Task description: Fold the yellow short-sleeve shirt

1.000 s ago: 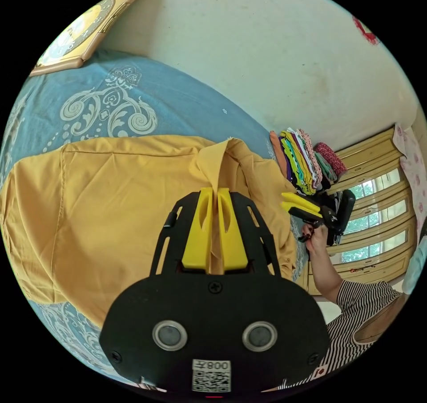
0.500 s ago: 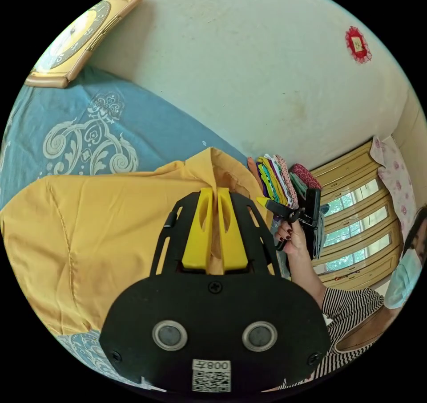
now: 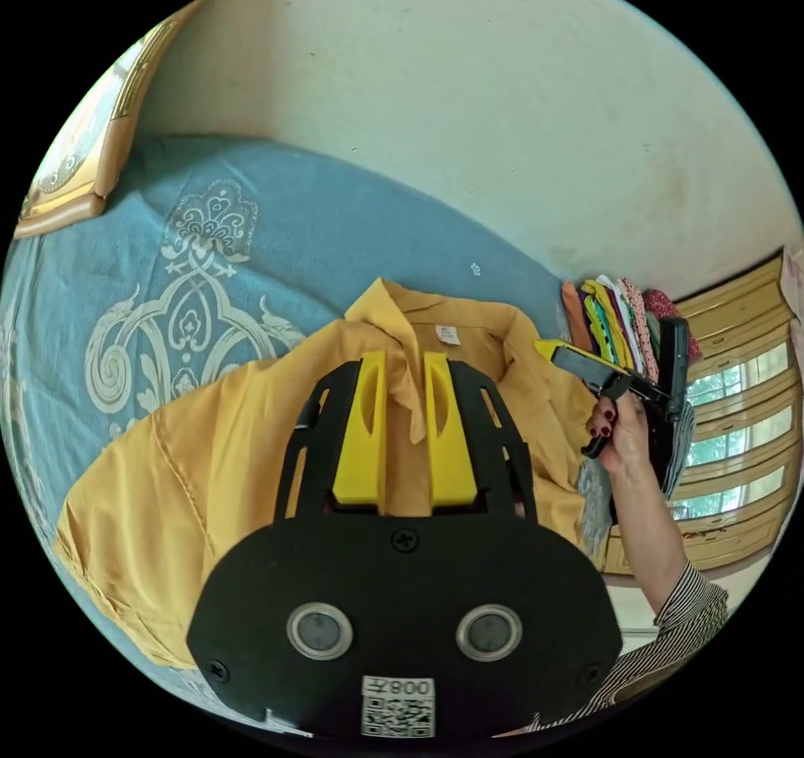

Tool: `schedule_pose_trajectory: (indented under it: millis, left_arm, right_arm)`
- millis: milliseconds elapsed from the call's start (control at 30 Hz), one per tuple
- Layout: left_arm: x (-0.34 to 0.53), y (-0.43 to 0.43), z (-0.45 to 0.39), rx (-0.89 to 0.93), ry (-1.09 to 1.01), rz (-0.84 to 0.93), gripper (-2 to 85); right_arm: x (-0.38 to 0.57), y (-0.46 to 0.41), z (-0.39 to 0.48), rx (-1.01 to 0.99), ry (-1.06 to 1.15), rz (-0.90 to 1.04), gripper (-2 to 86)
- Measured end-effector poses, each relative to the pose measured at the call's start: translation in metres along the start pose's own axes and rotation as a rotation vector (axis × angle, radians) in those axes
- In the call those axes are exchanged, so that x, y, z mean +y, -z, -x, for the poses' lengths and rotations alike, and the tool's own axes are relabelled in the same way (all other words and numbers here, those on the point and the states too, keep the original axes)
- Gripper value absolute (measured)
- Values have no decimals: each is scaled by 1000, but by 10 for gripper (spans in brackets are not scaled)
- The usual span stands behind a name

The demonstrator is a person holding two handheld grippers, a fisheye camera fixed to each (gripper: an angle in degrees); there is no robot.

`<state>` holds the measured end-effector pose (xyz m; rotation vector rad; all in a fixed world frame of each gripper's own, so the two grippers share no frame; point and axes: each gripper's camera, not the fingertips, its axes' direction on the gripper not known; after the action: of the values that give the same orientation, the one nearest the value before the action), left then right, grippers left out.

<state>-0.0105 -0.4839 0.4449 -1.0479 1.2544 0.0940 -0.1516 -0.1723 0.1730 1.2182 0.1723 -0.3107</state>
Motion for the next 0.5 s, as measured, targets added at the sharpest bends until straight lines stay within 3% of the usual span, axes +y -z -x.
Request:
schedule_pose_trajectory:
  millis: [133,367,500]
  left_arm:
    - [41,32,-1,163,-69,-61,91]
    - [118,65,-8,219,-136,33,95]
    - [189,76,-35,172,-258,195,96]
  right_arm:
    - [7,23,27,2,39,-85,74]
    - [4,47,83,186,95,-82,77]
    - [57,53,130,-9,182,-19,82]
